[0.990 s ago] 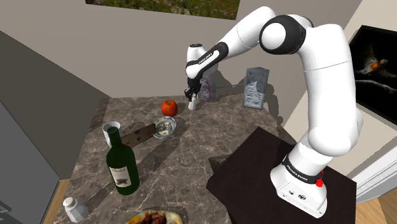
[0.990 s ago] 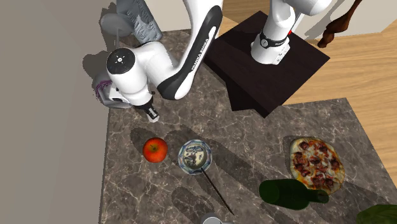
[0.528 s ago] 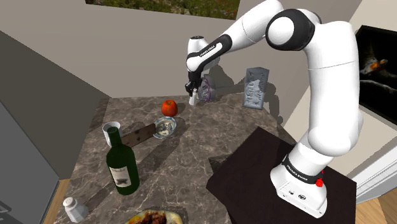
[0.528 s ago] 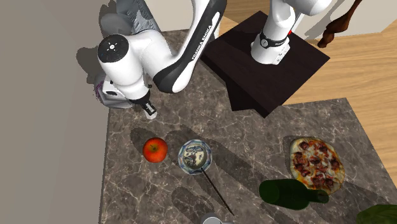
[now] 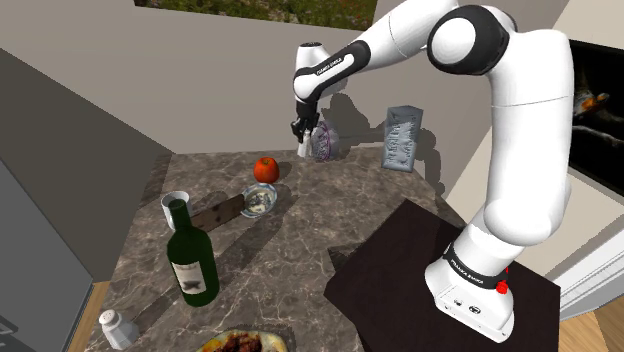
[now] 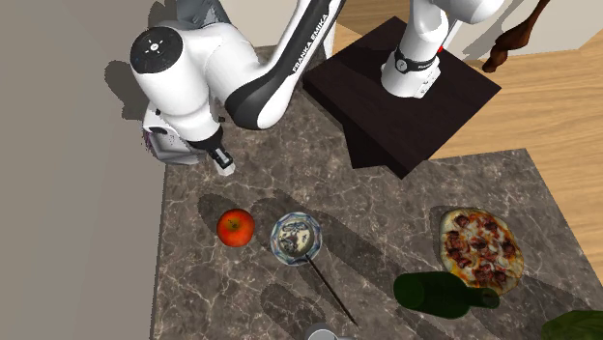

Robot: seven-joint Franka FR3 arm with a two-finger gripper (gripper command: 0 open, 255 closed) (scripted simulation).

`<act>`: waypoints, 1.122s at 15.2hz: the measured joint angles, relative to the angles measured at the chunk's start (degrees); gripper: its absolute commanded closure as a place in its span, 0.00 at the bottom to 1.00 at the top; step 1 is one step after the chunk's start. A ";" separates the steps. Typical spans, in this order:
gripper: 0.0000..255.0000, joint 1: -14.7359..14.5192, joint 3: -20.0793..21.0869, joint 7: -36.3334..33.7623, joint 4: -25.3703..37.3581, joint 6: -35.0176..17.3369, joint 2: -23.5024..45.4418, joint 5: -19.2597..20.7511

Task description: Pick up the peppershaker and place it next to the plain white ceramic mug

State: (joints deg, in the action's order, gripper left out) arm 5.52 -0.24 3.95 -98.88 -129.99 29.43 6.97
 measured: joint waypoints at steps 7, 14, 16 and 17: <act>1.00 -0.02 0.15 0.45 1.74 4.37 -2.65 -0.30; 1.00 -1.84 0.81 -1.84 1.60 6.64 -4.80 -0.06; 1.00 -3.34 1.34 -3.96 0.72 6.80 -5.63 0.22; 1.00 -4.20 1.63 -5.18 0.72 6.80 -5.51 0.40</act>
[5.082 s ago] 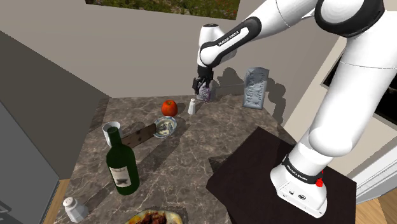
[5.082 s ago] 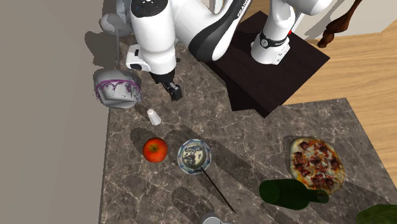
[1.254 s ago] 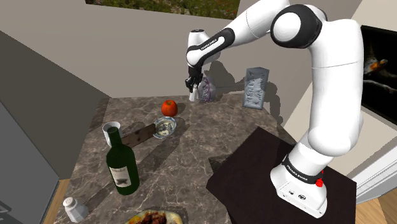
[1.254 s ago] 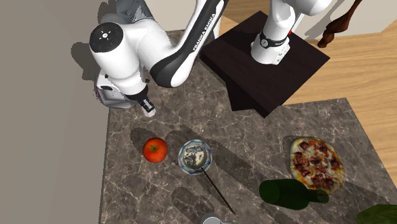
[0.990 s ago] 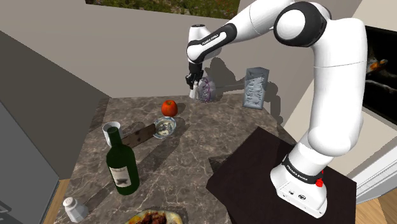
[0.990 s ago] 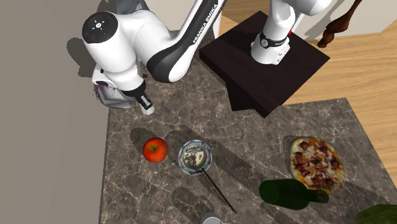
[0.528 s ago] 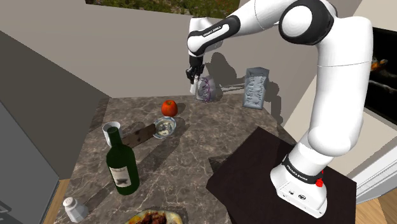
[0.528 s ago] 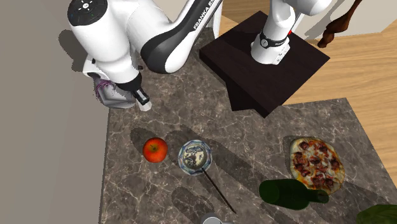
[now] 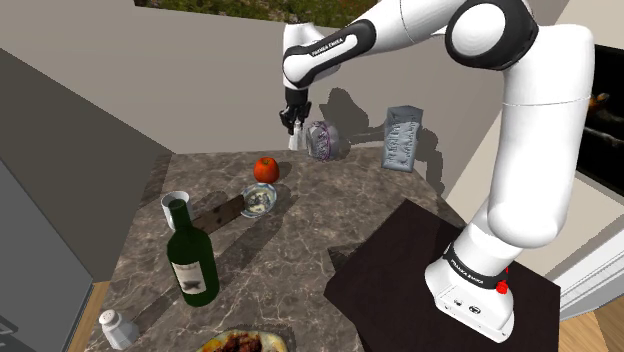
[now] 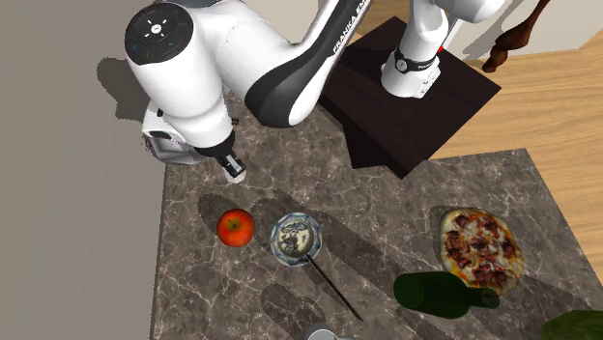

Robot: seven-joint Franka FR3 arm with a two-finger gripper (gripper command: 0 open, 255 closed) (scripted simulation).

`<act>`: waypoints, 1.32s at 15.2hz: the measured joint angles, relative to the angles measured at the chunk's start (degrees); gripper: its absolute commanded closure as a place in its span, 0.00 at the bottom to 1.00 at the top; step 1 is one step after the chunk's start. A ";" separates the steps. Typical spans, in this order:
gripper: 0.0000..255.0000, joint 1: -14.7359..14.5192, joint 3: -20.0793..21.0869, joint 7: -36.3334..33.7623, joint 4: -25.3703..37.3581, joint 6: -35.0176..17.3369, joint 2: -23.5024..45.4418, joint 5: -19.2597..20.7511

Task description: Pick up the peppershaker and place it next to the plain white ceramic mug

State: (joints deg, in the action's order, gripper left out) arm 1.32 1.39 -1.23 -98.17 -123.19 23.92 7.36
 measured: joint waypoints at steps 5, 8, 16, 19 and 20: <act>1.00 -4.37 1.59 -6.28 -1.04 0.29 -0.67 0.84; 1.00 -7.01 2.57 -9.99 -0.74 0.98 -0.65 1.29; 1.00 -14.21 4.99 -19.54 5.22 4.19 3.19 2.51; 1.00 -16.94 5.80 -22.81 8.31 6.13 4.75 2.89; 1.00 -17.80 6.00 -23.84 9.41 6.50 5.57 3.07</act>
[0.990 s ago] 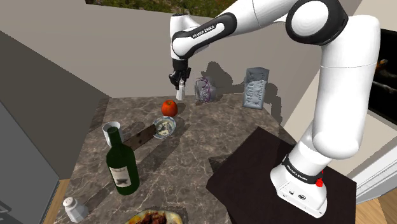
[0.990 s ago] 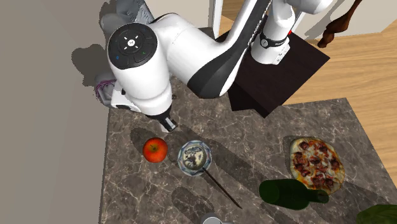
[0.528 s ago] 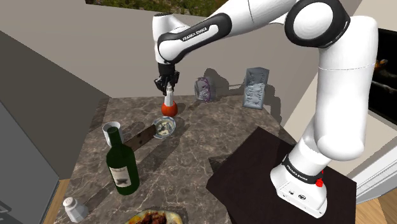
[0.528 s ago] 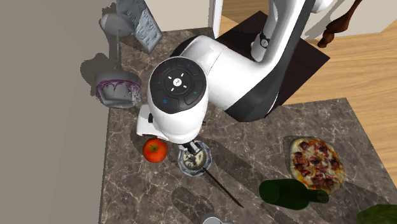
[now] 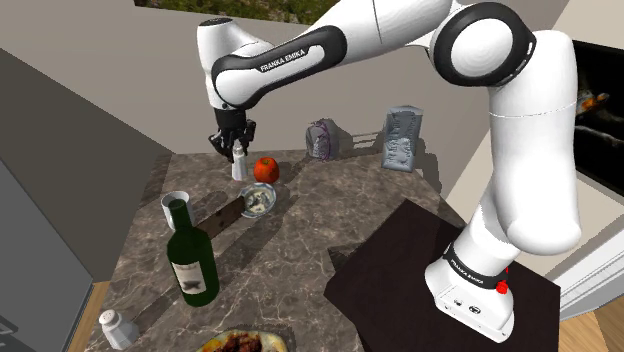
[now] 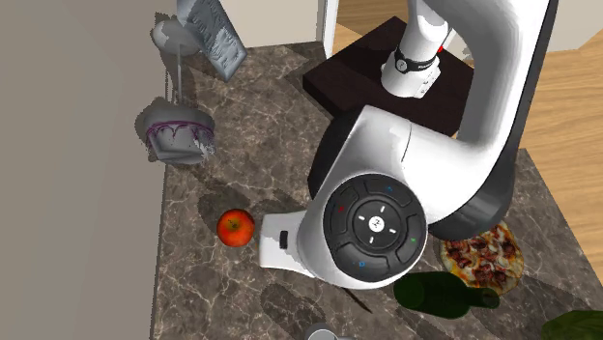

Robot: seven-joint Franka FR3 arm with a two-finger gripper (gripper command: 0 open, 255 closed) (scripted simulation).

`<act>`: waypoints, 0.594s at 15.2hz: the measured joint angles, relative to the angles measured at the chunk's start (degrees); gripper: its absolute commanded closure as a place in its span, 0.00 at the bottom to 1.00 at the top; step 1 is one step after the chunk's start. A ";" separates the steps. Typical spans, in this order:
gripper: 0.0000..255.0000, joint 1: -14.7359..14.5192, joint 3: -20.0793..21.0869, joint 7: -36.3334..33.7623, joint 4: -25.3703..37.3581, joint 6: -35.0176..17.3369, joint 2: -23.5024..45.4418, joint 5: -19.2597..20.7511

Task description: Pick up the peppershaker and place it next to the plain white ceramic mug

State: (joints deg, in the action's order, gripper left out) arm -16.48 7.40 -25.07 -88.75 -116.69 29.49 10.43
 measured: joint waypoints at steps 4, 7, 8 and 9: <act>1.00 -3.58 0.84 -3.98 5.10 2.52 3.09 0.54; 1.00 -6.57 1.38 -6.97 10.12 4.85 6.15 1.01; 1.00 -7.57 1.53 -7.94 11.85 5.46 7.40 1.18; 1.00 -8.63 1.59 -8.66 15.25 6.81 9.54 1.37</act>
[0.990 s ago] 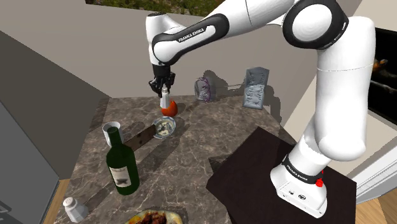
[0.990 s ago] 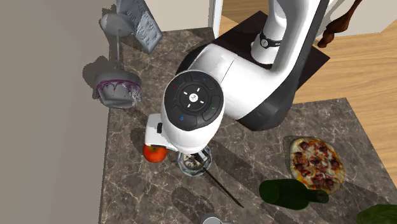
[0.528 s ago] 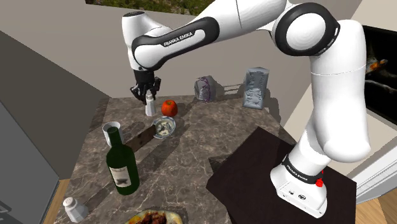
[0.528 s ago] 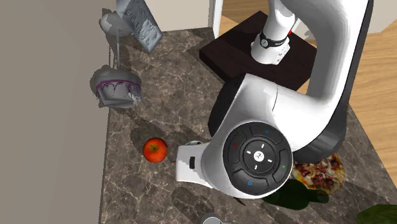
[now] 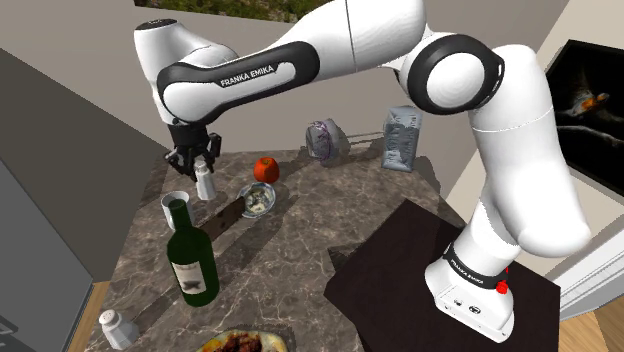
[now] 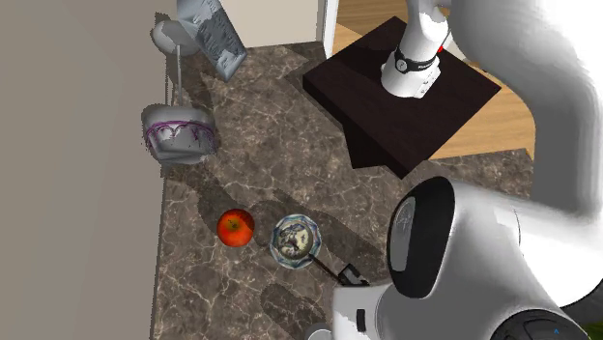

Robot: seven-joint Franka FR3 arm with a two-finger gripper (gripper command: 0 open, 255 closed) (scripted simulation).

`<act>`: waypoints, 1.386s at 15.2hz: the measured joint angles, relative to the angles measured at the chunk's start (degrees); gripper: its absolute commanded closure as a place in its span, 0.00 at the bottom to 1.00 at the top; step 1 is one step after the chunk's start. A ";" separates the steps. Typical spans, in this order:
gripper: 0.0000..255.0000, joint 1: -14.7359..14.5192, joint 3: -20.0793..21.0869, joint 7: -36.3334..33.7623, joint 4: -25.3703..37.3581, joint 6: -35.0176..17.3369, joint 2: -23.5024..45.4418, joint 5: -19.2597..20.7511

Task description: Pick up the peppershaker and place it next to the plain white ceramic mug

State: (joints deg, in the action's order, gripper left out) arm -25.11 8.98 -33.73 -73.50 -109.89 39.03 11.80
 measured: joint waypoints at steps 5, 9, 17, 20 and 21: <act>1.00 -5.28 0.34 -3.62 14.22 6.58 8.03 0.61; 1.00 -10.17 -0.04 -5.19 33.72 14.68 19.51 1.00; 1.00 -9.81 0.01 -6.40 27.29 8.60 19.32 1.26; 1.00 -9.67 -0.04 -6.56 26.12 6.78 19.99 1.36; 1.00 -9.61 -0.05 -6.68 25.29 6.02 19.95 1.40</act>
State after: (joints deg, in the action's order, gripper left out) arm -34.71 8.94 -40.40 -48.21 -103.86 58.98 13.20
